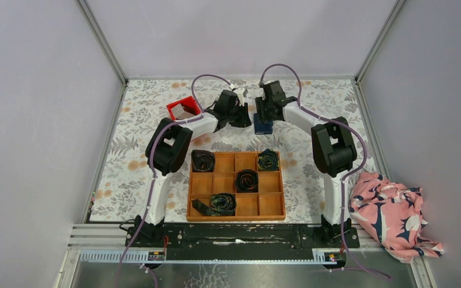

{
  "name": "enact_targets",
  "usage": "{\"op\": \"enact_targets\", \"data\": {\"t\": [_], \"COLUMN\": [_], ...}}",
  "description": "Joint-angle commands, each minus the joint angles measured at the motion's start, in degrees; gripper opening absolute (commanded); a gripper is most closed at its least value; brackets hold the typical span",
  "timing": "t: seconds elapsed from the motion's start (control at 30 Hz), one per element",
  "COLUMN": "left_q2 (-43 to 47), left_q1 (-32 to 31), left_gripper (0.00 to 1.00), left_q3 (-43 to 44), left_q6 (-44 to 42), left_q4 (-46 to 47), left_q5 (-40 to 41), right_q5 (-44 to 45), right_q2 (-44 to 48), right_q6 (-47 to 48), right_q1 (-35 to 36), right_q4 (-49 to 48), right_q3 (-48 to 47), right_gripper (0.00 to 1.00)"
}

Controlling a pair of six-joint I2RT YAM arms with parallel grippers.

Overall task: Put the credit cards into the card holder
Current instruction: Open the card holder at the center of the board.

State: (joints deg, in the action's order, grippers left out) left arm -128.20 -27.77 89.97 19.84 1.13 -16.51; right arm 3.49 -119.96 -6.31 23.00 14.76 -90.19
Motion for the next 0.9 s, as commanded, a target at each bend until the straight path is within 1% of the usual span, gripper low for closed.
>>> {"op": "enact_targets", "data": {"t": [0.0, 0.3, 0.4, 0.6, 0.87], "left_q2": [1.1, 0.6, 0.6, 0.9, 1.5], "left_q1": [-0.4, -0.2, -0.1, -0.1, -0.3], "left_gripper": [0.32, 0.32, 0.32, 0.36, 0.45], "left_q3": [-0.4, -0.6, -0.7, -1.2, -1.9], "left_q6": [0.5, 0.6, 0.6, 1.5, 2.9], "left_q4": [4.3, 4.8, 5.0, 5.9, 7.1], "left_q5": [0.1, -0.1, -0.1, -0.1, -0.3], "right_q5": [3.1, 6.4, 7.7, 10.4, 11.3], "right_q2": [-1.9, -4.9, -5.9, -6.7, -6.8], "right_q6": [0.6, 1.1, 1.4, 1.7, 1.7], "right_q1": [0.7, 1.0, 1.3, 1.7, 1.7], "right_q4": [0.8, 1.9, 2.9, 4.6, 4.9], "right_q3": [-3.3, -3.7, -4.1, -3.8, -2.1], "right_gripper": [0.55, 0.56, 0.54, 0.49, 0.38]}}
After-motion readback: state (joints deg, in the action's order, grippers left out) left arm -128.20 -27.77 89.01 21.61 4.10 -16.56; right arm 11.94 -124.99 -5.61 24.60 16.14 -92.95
